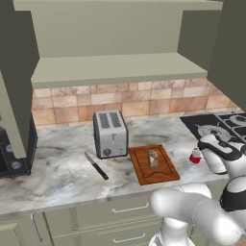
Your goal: Pick the bread, place it on the cutting board, pick the jam, place it on the counter, and close the cabinet.
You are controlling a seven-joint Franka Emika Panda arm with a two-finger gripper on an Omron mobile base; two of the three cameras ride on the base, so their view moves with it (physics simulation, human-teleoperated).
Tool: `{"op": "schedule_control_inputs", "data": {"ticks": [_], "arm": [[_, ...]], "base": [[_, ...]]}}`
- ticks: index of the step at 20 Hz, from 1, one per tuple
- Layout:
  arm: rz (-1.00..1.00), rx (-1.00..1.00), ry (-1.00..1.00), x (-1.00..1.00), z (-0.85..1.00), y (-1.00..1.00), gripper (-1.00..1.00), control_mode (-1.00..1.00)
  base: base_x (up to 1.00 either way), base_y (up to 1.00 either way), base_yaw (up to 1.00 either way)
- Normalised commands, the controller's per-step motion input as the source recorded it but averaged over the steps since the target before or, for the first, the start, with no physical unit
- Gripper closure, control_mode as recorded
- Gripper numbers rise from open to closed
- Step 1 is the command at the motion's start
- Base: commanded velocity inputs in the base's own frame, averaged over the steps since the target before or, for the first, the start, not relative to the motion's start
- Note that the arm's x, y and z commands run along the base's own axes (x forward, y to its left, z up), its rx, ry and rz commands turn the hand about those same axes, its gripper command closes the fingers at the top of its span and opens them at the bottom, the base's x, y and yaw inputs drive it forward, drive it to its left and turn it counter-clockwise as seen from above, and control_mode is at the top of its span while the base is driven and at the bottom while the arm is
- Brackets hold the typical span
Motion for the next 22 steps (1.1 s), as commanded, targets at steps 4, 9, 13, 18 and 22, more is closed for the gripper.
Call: {"op": "schedule_control_inputs", "data": {"ticks": [4,9,13,18,22], "arm": [[0.01,0.00,0.00,-0.10,0.47,-0.17,-1.00,-1.00],[0.01,0.00,-0.01,-0.16,0.45,-0.16,-1.00,-1.00],[0.02,0.00,-0.03,-0.25,0.41,-0.13,-1.00,-1.00],[0.02,0.00,-0.05,-0.36,0.42,-0.11,-1.00,-1.00],[0.02,0.00,-0.05,-0.45,0.38,-0.08,-1.00,-1.00]], "base": [[0.00,0.00,0.00],[0.00,0.00,0.00],[0.00,0.00,0.00],[0.00,0.00,0.00],[0.00,0.00,0.00]]}}
